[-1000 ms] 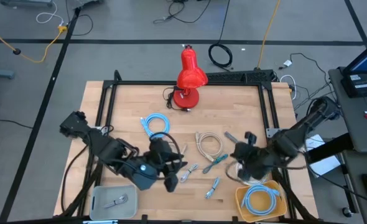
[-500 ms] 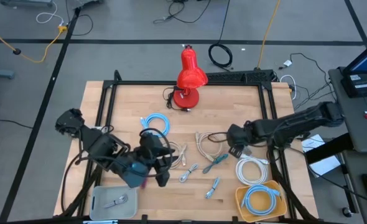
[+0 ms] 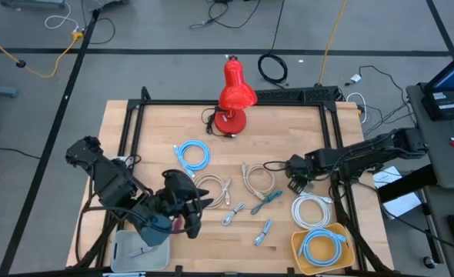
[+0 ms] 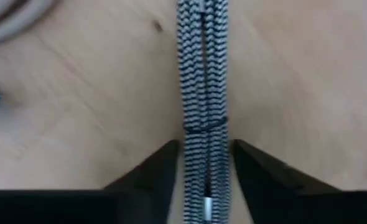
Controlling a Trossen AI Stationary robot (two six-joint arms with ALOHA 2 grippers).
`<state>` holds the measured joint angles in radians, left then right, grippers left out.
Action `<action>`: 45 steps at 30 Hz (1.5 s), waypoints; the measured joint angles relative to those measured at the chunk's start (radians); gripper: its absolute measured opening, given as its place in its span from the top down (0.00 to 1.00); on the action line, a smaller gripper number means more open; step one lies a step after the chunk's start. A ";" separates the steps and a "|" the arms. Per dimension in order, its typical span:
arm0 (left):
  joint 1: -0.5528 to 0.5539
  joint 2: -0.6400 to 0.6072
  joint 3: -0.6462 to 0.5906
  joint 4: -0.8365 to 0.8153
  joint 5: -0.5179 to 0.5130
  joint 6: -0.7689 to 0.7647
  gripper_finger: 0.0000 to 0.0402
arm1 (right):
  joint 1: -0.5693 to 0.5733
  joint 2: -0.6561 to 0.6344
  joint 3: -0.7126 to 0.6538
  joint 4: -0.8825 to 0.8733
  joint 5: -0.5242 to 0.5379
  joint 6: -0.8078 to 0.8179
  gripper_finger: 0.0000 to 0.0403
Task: Pick & Place USB Port
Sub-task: Put the black and white charger cable into the white bin
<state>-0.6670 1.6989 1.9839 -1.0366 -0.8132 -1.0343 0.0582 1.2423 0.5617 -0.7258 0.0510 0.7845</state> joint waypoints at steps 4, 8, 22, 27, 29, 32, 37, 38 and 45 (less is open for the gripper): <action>-0.003 0.000 0.000 -0.022 -0.004 -0.039 0.67 | 0.000 0.001 0.001 0.029 -0.008 -0.021 0.94; -0.005 0.000 0.000 -0.057 -0.043 -0.101 0.67 | 0.001 0.006 0.051 0.036 0.015 -0.041 0.97; -0.073 -0.094 -0.349 -0.383 -0.168 -0.787 0.73 | 0.174 -0.057 0.574 0.184 0.194 -0.073 0.98; -0.096 -0.236 -0.772 0.146 -0.347 -0.827 0.85 | 0.267 -0.043 0.705 0.316 0.266 -0.116 0.98; -0.082 -0.302 -0.898 0.441 -0.433 -0.690 0.88 | 0.293 -0.035 0.720 0.371 0.266 -0.124 0.98; -0.021 -0.362 -1.015 0.905 -0.340 -0.269 0.86 | 0.317 -0.017 0.726 0.470 0.266 -0.124 0.98; 0.126 -0.369 -1.033 1.506 0.050 0.334 0.66 | 0.342 0.021 0.726 0.514 0.263 -0.118 0.98; 0.145 -0.365 -1.023 1.551 0.078 0.394 0.62 | 0.346 0.026 0.726 0.521 0.262 -0.117 0.98; 0.265 -0.345 -0.920 1.463 0.361 0.463 0.47 | 0.362 0.054 0.726 0.689 0.267 -0.116 0.98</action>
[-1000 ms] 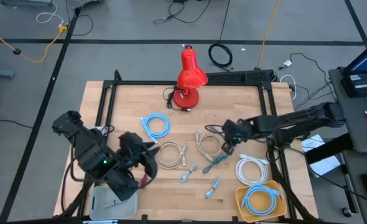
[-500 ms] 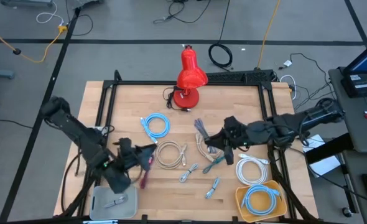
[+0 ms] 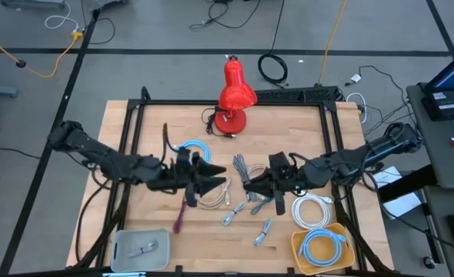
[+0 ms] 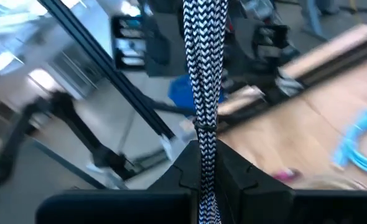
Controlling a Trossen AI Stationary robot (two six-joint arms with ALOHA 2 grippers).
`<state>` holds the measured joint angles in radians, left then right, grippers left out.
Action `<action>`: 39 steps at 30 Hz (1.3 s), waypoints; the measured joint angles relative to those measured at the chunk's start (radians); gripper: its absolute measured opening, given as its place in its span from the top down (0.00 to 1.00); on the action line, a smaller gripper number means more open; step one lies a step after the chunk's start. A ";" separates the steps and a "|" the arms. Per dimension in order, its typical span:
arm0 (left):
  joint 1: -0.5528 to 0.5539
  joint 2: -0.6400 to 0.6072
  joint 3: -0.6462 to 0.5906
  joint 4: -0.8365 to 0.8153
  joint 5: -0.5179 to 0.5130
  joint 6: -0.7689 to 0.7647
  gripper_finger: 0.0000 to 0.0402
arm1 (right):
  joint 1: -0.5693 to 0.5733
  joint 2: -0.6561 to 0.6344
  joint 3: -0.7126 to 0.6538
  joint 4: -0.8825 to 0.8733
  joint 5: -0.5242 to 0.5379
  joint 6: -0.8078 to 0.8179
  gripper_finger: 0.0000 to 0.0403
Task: Pick & Place USB Port
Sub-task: Put the black and white charger cable into the white bin
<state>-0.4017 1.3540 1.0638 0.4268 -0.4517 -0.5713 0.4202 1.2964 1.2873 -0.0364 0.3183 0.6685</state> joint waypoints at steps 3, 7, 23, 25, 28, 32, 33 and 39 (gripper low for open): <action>0.011 0.040 0.043 -0.018 0.044 0.024 0.47 | -0.005 0.019 0.000 0.085 -0.005 -0.003 0.98; 0.034 0.067 0.106 -0.015 0.086 0.047 0.47 | -0.007 0.041 0.000 0.091 -0.004 0.004 0.98; 0.056 0.081 0.122 -0.013 0.129 0.035 0.62 | -0.007 0.059 -0.001 0.137 -0.006 0.001 0.98; 0.057 0.081 0.122 -0.012 0.130 0.038 0.70 | -0.008 0.059 -0.001 0.137 -0.006 0.000 0.98; 0.061 0.081 0.122 -0.004 0.135 0.040 0.83 | -0.009 0.069 -0.001 0.138 -0.006 0.000 0.98; 0.066 0.081 0.121 -0.007 0.141 0.039 0.96 | -0.013 0.088 -0.001 0.144 -0.009 0.007 0.98; 0.066 0.081 0.121 -0.007 0.144 0.036 0.97 | -0.013 0.091 0.000 0.147 -0.014 0.014 0.98; 0.064 0.079 0.121 -0.005 0.166 -0.003 0.97 | -0.007 0.092 0.000 0.191 -0.045 -0.058 0.91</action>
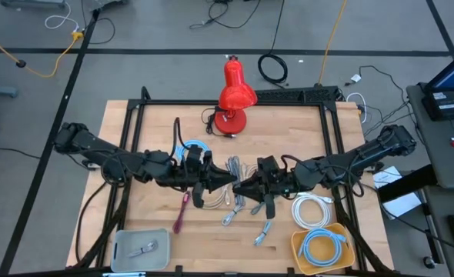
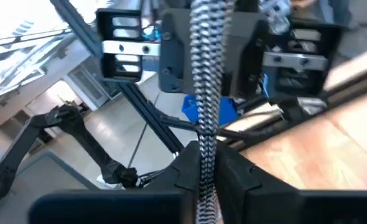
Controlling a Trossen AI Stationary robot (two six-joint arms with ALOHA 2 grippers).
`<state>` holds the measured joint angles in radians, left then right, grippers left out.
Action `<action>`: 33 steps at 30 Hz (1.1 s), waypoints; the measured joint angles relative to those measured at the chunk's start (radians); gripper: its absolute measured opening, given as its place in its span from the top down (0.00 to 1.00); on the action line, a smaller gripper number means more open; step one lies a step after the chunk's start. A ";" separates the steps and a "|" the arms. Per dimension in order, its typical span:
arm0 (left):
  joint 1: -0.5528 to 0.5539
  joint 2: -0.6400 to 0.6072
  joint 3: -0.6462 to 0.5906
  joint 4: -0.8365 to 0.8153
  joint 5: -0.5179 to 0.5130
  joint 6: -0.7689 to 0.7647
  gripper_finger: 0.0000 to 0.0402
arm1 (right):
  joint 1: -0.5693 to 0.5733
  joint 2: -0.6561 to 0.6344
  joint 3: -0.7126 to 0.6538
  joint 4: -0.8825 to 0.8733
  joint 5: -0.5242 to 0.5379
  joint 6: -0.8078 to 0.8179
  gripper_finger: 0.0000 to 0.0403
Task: Pick & Place USB Port
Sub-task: Put the black and white charger cable into the white bin
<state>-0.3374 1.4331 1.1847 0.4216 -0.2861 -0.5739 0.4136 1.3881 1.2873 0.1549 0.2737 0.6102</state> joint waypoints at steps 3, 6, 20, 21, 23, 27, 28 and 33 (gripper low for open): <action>-0.007 -0.019 0.002 -0.020 0.034 -0.020 0.97 | 0.014 -0.008 -0.003 0.084 -0.065 -0.057 0.79; -0.021 -0.068 0.003 -0.097 0.042 -0.029 0.97 | 0.031 -0.022 -0.003 0.174 -0.125 -0.061 0.67; -0.303 -0.275 0.001 -1.104 0.154 -0.512 0.97 | 0.101 -0.079 0.000 0.236 -0.227 -0.063 0.47; -0.346 -0.265 0.001 -1.163 0.173 -0.551 0.97 | 0.100 -0.080 0.000 0.219 -0.226 -0.066 0.48; -0.430 -0.226 0.001 -1.236 0.205 -0.593 0.97 | 0.098 -0.081 0.000 0.200 -0.219 -0.072 0.49; -0.563 -0.153 0.000 -1.268 0.220 -0.687 0.97 | 0.099 -0.082 0.000 0.185 -0.220 -0.069 0.51; -0.586 -0.134 0.001 -1.278 0.240 -0.723 0.97 | 0.099 -0.082 0.000 0.177 -0.222 -0.070 0.51; -0.677 -0.026 0.000 -1.326 0.324 -0.799 0.97 | 0.099 -0.082 0.000 0.153 -0.181 -0.074 0.51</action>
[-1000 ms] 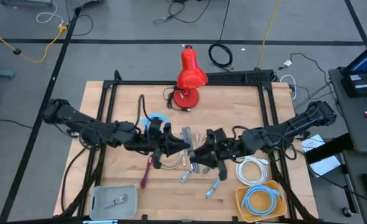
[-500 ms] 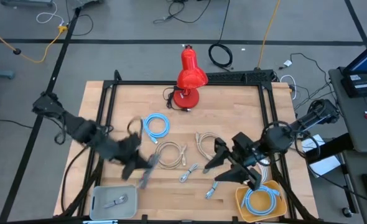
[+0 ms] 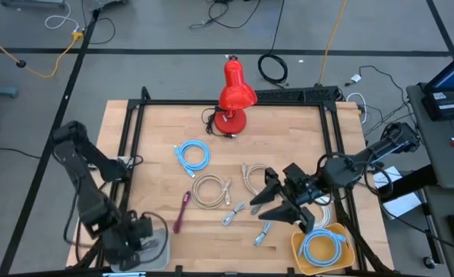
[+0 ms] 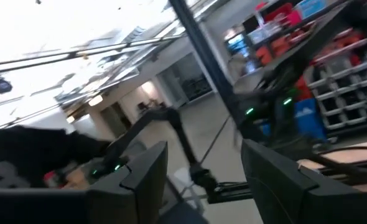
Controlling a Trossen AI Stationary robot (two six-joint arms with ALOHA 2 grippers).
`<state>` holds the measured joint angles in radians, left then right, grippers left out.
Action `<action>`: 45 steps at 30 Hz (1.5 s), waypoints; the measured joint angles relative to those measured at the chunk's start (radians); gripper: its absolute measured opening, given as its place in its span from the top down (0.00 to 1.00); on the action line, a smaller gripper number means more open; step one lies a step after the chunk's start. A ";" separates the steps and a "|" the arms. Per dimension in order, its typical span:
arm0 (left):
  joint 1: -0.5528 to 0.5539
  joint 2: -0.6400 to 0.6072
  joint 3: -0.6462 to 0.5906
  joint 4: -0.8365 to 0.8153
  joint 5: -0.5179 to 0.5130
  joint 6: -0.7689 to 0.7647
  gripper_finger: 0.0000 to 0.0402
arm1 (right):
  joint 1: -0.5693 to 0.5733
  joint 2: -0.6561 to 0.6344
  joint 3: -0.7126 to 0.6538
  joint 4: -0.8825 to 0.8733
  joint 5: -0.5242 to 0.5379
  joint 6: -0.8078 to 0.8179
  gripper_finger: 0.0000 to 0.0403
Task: Pick & Place USB Port
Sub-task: Put the black and white charger cable into the white bin, then put the right light brown HDMI cable into the yellow bin
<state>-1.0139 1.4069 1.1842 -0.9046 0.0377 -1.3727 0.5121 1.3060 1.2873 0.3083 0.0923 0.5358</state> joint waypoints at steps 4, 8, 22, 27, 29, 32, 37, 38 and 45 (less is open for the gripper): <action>-0.018 0.083 0.000 -0.022 0.048 0.028 0.97 | -0.008 0.000 0.000 -0.013 0.037 -0.010 0.51; -0.005 0.137 0.000 -0.045 0.060 0.116 0.98 | -0.025 0.000 0.000 -0.030 0.038 -0.007 0.51; 0.073 0.195 0.000 -0.044 0.075 0.245 0.97 | -0.042 0.000 -0.001 -0.041 0.038 0.001 0.51; 0.071 0.195 0.000 -0.050 0.106 0.232 0.83 | -0.042 0.000 -0.001 -0.042 0.038 0.002 0.51; 0.068 0.195 0.000 -0.080 0.130 0.213 0.80 | -0.042 0.000 -0.001 -0.042 0.038 0.002 0.51; 0.052 0.195 0.000 -0.118 0.147 0.188 0.77 | -0.041 0.000 -0.001 -0.042 0.038 0.002 0.51; 0.031 0.191 0.000 -0.115 0.128 0.106 0.76 | -0.041 0.000 -0.001 -0.042 0.038 0.002 0.51; 0.029 0.184 0.000 -0.115 0.110 0.088 0.76 | -0.041 0.000 -0.001 -0.042 0.037 0.002 0.51; 0.074 0.058 0.000 -0.125 -0.218 -0.118 0.76 | -0.041 0.000 -0.001 -0.059 0.037 0.021 0.51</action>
<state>-0.9397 1.4645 1.1847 -1.0299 -0.1801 -1.4903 0.4716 1.3060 1.2861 0.2494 0.1295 0.5568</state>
